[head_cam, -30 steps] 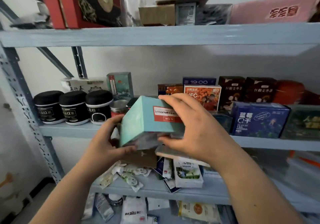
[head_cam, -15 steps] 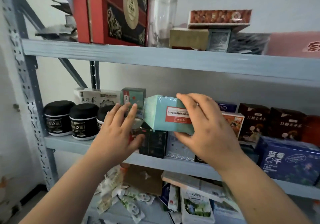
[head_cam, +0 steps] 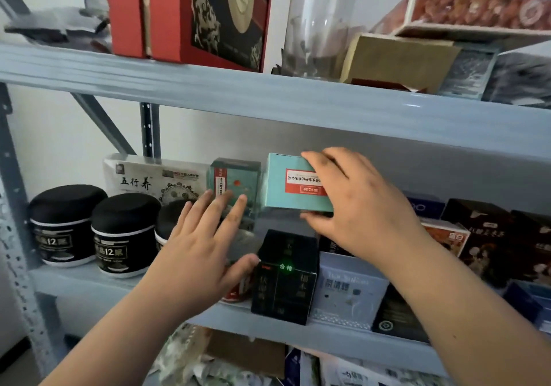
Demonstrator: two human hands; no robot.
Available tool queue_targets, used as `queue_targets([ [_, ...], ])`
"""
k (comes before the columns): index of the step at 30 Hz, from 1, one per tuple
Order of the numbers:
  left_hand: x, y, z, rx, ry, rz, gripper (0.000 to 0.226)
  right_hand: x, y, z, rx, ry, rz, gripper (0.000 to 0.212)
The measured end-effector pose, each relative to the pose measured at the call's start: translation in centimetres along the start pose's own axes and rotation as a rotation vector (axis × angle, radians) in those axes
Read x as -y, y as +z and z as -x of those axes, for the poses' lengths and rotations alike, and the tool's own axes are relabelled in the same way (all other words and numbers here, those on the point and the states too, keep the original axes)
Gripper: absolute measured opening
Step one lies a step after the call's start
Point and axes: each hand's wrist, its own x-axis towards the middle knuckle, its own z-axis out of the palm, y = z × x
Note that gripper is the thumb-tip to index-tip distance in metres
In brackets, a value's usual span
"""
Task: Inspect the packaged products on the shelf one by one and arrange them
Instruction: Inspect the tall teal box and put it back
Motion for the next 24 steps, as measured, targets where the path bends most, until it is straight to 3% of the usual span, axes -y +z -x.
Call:
queue_targets([
  [6,1.1,1.1,-2.1,0.031,0.057,0.018,0.088,-0.6,1.4,-4.0,0.227,0.068,0.068,0.086],
  [14,1.2,3.0,-4.0,0.088,0.119,0.006,0.084,-3.6,9.2,-8.8,0.498,0.136,0.123,0.079],
  [19,1.0,3.3,-4.9,0.108,0.152,0.042,0.083,-5.0,12.4,-10.3,0.56,0.152,0.066,0.094],
  [24,0.7,2.6,-5.8,0.097,0.136,0.119,0.103,-6.3,13.2,-10.3,0.604,0.136,0.058,0.096],
])
